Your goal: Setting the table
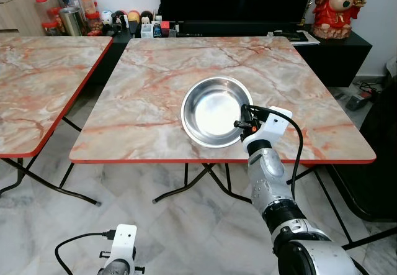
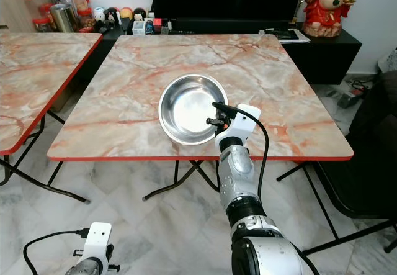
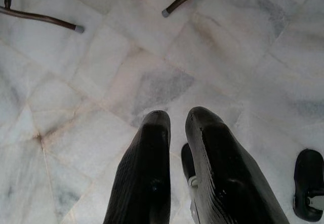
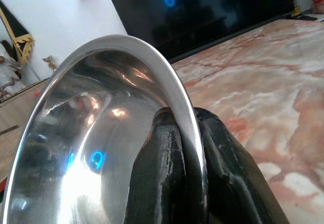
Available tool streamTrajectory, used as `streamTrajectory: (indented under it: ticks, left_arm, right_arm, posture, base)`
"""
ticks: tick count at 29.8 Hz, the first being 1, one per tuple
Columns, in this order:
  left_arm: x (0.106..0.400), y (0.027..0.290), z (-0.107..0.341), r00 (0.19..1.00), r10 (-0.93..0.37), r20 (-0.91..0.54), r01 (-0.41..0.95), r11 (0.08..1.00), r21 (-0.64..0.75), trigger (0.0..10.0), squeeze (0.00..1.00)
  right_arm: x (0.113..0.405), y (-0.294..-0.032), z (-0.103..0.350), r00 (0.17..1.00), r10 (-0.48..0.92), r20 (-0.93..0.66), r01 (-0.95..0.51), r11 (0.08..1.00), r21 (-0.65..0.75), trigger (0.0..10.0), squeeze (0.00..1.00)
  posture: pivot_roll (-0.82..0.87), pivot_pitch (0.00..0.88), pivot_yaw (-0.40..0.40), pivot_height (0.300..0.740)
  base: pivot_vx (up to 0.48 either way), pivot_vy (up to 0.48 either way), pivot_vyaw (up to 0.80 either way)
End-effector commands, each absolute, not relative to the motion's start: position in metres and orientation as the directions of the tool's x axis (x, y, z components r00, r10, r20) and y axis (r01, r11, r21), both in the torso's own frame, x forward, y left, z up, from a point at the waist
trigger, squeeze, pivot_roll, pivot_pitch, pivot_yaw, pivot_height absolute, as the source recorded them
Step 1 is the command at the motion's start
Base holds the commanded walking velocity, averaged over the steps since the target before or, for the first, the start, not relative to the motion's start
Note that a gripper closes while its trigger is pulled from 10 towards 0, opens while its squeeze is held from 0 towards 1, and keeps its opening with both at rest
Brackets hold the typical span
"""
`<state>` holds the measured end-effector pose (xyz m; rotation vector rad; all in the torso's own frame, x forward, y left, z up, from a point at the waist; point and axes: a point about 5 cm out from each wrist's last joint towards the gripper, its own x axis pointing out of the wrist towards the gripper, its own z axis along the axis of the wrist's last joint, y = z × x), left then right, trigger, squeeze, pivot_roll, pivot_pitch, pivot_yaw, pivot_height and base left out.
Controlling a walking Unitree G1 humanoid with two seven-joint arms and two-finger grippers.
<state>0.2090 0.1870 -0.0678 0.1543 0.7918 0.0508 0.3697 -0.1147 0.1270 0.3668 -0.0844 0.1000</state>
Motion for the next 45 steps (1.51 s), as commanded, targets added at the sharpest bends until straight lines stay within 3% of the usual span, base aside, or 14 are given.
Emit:
streamTrajectory:
  ticks: [1,45]
  left_arm:
    - [0.2073,0.1884,-0.069,0.691,0.114,-0.714,0.007,0.986,0.164,10.0,0.0]
    - [0.2059,0.1936,-0.0689,0.691,0.113,-0.714,0.031,0.982,0.185,10.0,0.0]
  right_arm:
    - [0.3715,-0.1148,0.1327,0.989,0.082,0.121,-0.12,0.932,0.343,10.0,0.0]
    - [0.3683,-0.1127,0.126,0.992,0.074,0.104,-0.107,0.923,0.369,10.0,0.0]
  posture:
    - [0.07,0.0,0.003,0.74]
    - [0.07,0.0,0.025,0.74]
  base:
    - [0.244,0.0,0.0]
    - [0.295,0.0,-0.05]
